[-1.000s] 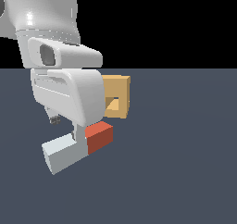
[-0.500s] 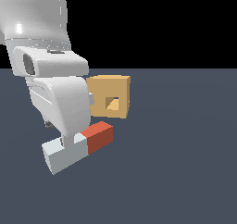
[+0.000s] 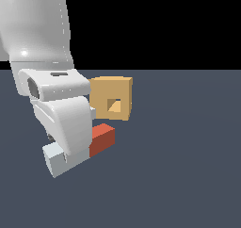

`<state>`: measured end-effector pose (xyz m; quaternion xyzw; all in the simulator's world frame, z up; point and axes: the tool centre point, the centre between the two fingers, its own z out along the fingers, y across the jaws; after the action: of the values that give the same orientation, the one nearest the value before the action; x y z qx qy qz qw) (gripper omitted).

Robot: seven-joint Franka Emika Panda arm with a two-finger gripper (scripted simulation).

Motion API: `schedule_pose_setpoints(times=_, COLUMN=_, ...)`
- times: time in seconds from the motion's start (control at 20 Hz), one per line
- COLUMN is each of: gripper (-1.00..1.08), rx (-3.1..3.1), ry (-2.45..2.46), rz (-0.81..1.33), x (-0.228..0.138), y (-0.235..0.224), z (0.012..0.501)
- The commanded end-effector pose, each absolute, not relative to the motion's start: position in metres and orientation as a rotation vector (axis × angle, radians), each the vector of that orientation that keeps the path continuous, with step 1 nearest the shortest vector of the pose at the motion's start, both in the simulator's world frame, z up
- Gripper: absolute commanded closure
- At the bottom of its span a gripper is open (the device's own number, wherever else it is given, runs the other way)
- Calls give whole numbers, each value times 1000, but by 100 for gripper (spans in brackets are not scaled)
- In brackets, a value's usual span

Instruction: Insert the peg into the horizontal hole in a box.

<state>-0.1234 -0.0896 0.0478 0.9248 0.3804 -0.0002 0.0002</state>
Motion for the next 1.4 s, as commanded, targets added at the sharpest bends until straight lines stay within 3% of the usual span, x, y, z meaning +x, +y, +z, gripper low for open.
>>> schedule_pose_setpoints(times=0.0, gripper=-92, rx=2906, ry=1194, rz=-1, x=-124, y=-89, z=36)
schedule_pose_setpoints(times=0.35, gripper=-92, rx=2907, ry=1192, rz=0, x=-124, y=-89, z=23)
schedule_pose_setpoints(times=0.4, gripper=108, rx=2907, ry=1192, rz=0, x=-124, y=-89, z=23)
schedule_pose_setpoints(times=1.0, gripper=108, rx=2903, ry=1200, rz=1, x=-123, y=-89, z=24)
schedule_pose_setpoints(times=1.35, gripper=108, rx=2826, ry=1368, rz=0, x=-104, y=-75, z=31)
